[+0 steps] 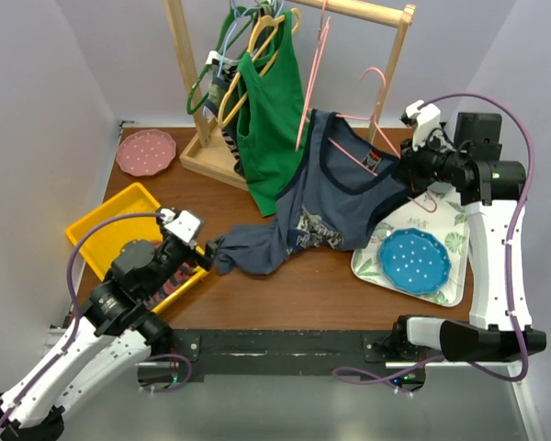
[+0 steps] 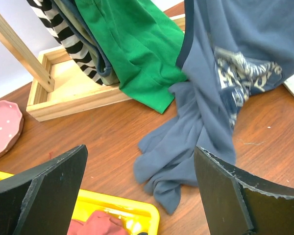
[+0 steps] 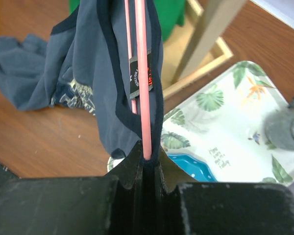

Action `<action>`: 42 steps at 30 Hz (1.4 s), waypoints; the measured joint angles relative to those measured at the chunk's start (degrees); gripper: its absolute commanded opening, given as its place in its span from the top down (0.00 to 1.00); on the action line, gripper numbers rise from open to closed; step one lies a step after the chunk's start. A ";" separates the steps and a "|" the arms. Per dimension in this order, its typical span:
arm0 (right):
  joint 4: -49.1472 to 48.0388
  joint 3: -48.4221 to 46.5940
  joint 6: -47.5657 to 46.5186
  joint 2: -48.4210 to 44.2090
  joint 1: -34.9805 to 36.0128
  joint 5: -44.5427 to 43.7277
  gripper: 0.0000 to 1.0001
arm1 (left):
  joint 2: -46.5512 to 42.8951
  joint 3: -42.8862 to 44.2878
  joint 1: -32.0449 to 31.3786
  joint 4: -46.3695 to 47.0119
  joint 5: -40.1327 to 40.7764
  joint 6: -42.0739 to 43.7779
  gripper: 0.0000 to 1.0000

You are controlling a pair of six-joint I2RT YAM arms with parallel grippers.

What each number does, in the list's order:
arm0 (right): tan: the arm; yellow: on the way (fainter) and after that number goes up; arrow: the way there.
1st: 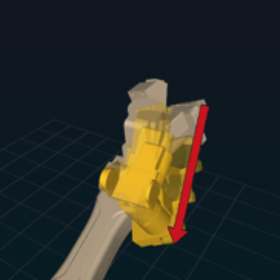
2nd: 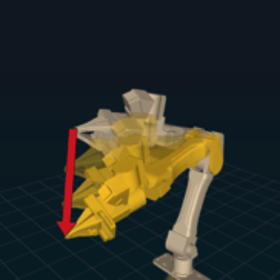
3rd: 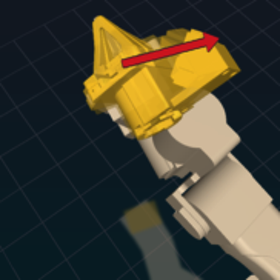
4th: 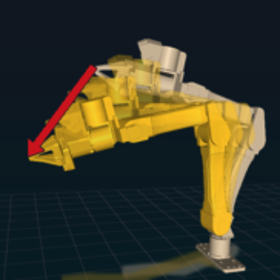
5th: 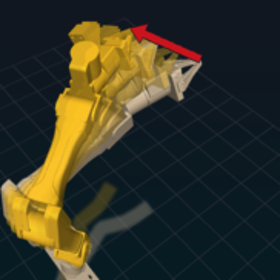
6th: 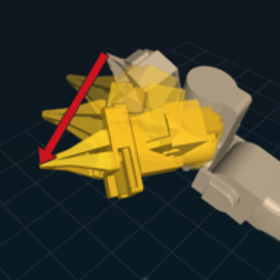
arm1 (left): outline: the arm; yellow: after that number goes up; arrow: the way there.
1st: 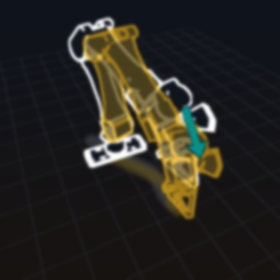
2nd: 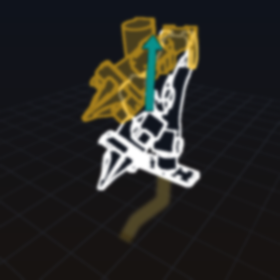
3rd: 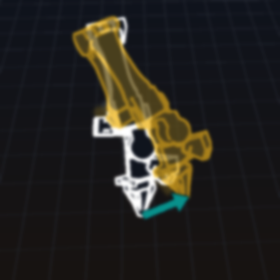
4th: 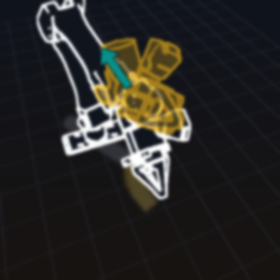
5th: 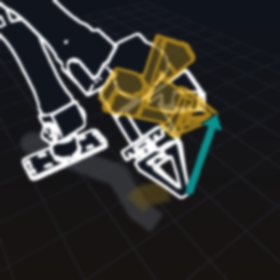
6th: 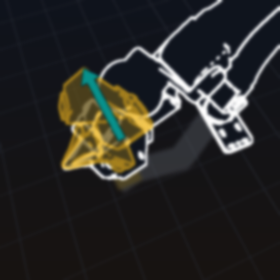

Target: Place the tank top on the hanger

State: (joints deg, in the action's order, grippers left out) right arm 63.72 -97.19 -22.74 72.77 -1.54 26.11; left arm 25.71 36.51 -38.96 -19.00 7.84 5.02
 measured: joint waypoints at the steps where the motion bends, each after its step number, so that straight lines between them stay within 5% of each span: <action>1: -0.46 -0.39 0.81 0.13 -0.02 -0.92 1.00 | -0.15 -0.22 0.00 0.02 0.00 -0.15 0.05; 10: -6.58 -8.96 8.79 1.09 1.27 -8.81 1.00 | -1.92 -0.81 0.00 0.00 0.00 -2.93 0.05; 28: -15.63 -13.79 20.83 7.91 14.60 -26.27 1.00 | -3.93 -0.61 0.00 -1.92 -0.04 -8.50 0.05; 42: -19.52 -12.85 24.72 12.33 16.98 -34.10 0.99 | -5.77 0.28 0.00 -2.99 -0.13 -12.70 0.03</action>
State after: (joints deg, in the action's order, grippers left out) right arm 44.21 -110.04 1.98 85.10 15.44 -7.99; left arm 19.94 36.80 -38.96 -22.00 7.70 -7.68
